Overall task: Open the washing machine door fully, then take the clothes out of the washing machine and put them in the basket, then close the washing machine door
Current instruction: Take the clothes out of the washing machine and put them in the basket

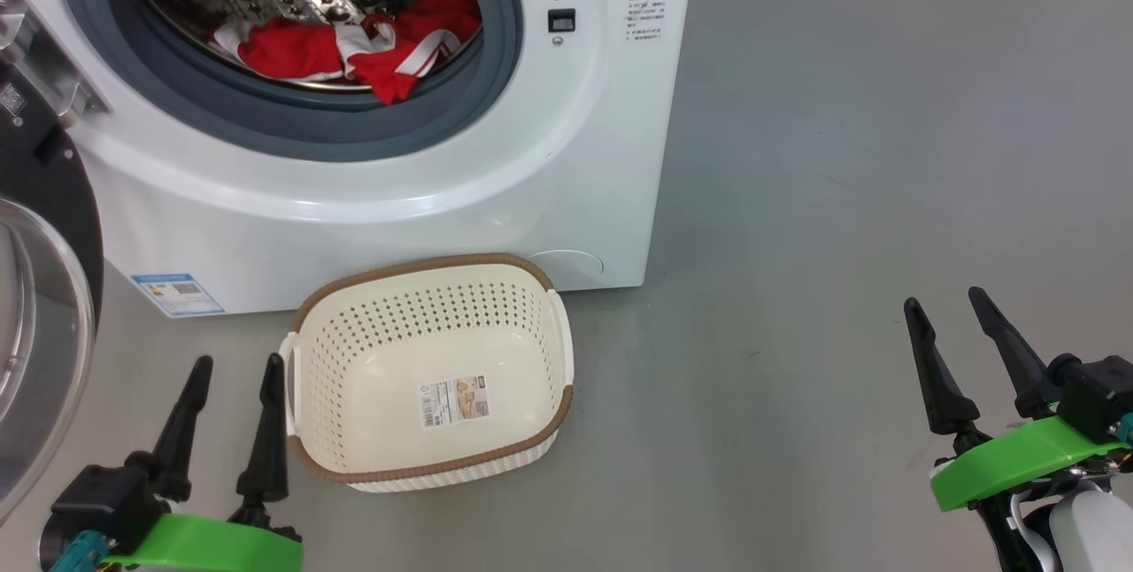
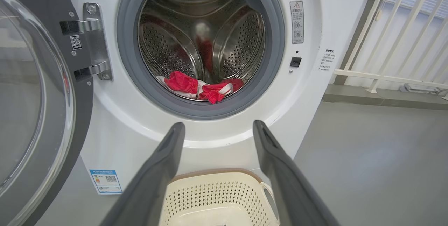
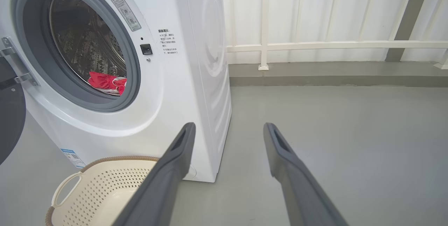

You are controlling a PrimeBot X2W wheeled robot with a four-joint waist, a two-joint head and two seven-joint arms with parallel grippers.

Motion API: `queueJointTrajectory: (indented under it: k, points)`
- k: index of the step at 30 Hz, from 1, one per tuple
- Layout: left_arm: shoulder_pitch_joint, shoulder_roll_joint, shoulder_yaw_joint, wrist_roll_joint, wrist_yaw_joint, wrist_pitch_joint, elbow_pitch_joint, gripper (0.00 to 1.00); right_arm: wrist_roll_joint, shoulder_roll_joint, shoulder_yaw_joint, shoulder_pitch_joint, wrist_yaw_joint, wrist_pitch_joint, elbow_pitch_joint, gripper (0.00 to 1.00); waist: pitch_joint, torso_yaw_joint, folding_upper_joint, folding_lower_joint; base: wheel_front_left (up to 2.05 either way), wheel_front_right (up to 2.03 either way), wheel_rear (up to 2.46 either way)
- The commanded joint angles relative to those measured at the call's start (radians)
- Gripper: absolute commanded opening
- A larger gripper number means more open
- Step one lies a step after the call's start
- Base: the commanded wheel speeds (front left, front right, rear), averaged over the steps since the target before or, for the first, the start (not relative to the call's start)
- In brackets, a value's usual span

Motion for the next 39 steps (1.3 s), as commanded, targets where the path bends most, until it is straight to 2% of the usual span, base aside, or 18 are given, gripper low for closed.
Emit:
queueJointTrajectory:
  k: [1,23,39]
  points:
    - [-0.011,0.021,0.029,0.005,-0.003,-0.008,-0.028,1.00,-0.016,-0.019,0.019,0.007,0.002,-0.012,-0.020,1.00,0.000,0.000,0.0000,0.0000,0.00,0.00,0.00]
    - [-0.020,0.029,0.010,-0.016,-0.003,-0.008,-0.042,1.00,-0.016,-0.019,0.029,0.006,0.002,-0.012,-0.022,1.00,0.009,0.009,0.0000,0.0000,0.88,-1.02,0.14]
    - [-0.024,0.027,0.000,-0.023,-0.003,-0.008,-0.012,1.00,-0.014,-0.018,0.042,-0.003,0.002,-0.012,-0.017,1.00,0.017,0.010,0.0000,0.0000,0.14,-0.14,0.00]
